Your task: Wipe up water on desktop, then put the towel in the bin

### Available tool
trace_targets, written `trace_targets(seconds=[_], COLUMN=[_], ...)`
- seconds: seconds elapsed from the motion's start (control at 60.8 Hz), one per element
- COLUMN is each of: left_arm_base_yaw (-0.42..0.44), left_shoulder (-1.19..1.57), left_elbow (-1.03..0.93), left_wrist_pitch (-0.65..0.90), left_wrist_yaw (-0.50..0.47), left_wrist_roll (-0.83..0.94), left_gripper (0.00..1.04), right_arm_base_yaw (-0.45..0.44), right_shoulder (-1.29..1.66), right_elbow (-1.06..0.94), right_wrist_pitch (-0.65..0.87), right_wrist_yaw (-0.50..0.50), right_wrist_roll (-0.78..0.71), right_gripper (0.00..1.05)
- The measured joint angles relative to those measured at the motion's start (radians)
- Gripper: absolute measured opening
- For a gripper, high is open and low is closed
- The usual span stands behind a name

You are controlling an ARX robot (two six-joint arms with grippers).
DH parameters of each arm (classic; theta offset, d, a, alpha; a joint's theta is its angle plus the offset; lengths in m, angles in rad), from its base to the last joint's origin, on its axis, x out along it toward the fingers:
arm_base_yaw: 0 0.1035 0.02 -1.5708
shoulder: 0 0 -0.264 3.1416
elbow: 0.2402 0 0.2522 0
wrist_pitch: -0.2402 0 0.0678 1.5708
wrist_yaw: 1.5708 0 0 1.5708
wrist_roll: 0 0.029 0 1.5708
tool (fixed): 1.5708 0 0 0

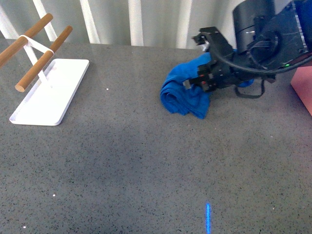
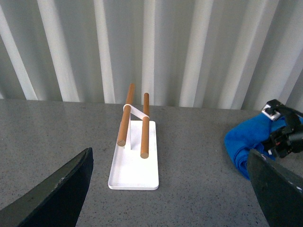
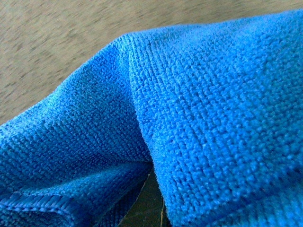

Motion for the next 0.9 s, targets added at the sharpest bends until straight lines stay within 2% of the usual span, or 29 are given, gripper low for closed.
trace_targets(seconds=[0.164, 0.362, 0.543, 0.904], left_arm_base_yaw=[0.000, 0.000, 0.000, 0.000], left_shoulder=[0.000, 0.000, 0.000, 0.000], left_elbow=[0.000, 0.000, 0.000, 0.000], left_wrist_pitch=[0.000, 0.000, 0.000, 0.000], left_wrist_yaw=[0.000, 0.000, 0.000, 0.000], left_wrist_roll=[0.000, 0.000, 0.000, 0.000], left_gripper=[0.98, 0.98, 0.98, 0.98], right_arm_base_yaw=[0.046, 0.036, -0.033, -0.192], right_shoulder=[-0.102, -0.249, -0.441, -0.607], right_elbow=[-0.172, -0.409, -0.603, -0.726], right_wrist_pitch=[0.008, 0.051, 0.056, 0.014], right_wrist_yaw=[-0.013, -0.019, -0.037, -0.051], right_wrist_roll=[-0.064, -0.161, -0.263, -0.383], right_gripper=[0.03, 0.03, 0.03, 0.03])
